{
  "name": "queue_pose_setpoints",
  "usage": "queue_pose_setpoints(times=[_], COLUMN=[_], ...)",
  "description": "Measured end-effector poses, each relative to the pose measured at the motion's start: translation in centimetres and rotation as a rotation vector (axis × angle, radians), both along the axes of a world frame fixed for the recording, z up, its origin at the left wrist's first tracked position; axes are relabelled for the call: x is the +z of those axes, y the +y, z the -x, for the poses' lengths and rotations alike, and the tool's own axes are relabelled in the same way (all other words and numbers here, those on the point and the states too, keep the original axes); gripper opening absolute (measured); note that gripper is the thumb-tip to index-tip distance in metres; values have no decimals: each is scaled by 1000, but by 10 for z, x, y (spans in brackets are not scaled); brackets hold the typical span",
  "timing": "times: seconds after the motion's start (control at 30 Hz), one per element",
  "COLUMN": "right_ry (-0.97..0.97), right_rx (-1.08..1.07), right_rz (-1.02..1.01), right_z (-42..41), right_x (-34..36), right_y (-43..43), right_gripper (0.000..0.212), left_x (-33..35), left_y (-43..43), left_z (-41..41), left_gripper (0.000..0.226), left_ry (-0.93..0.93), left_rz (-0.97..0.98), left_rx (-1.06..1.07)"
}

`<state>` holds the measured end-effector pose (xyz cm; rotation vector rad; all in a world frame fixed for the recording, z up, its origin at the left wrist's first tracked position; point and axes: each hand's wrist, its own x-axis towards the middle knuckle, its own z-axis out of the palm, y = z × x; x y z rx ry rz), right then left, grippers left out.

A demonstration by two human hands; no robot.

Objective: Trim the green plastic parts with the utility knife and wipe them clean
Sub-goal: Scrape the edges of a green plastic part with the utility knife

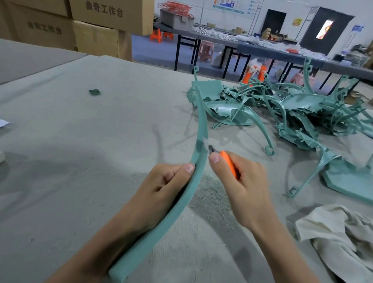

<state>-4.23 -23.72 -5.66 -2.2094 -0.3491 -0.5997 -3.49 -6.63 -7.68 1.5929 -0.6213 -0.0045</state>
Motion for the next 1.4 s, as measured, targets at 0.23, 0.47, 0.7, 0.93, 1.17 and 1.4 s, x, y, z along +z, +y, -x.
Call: queue_pose_setpoints(times=[0.23,0.47,0.7,0.93,1.17,1.4], right_ry=[-18,-17,-33,-25,-19,-18], right_rx=[38,10,39,-5,-34,-45], right_rz=[-42,-43,-118,-166,-155,-180], right_z=[-4,-8,-6,-10,-14,-17], right_x=[1,6,10,14,19,24], right_y=[-3,-8,-8,-18,-19,-27], right_gripper=[53,55,57,66,72,71], left_x=[2,3,7,6,6,5], left_y=[-2,-3,-1,-9,-7,-9], left_z=[5,6,10,17,17,21], left_gripper=[52,51,49,50,49,49], left_ry=[-2,2,-2,-36,-10,-23], left_rz=[-9,-37,-6,-22,-14,-47], left_rx=[-1,-34,-79,-121,-166,-200])
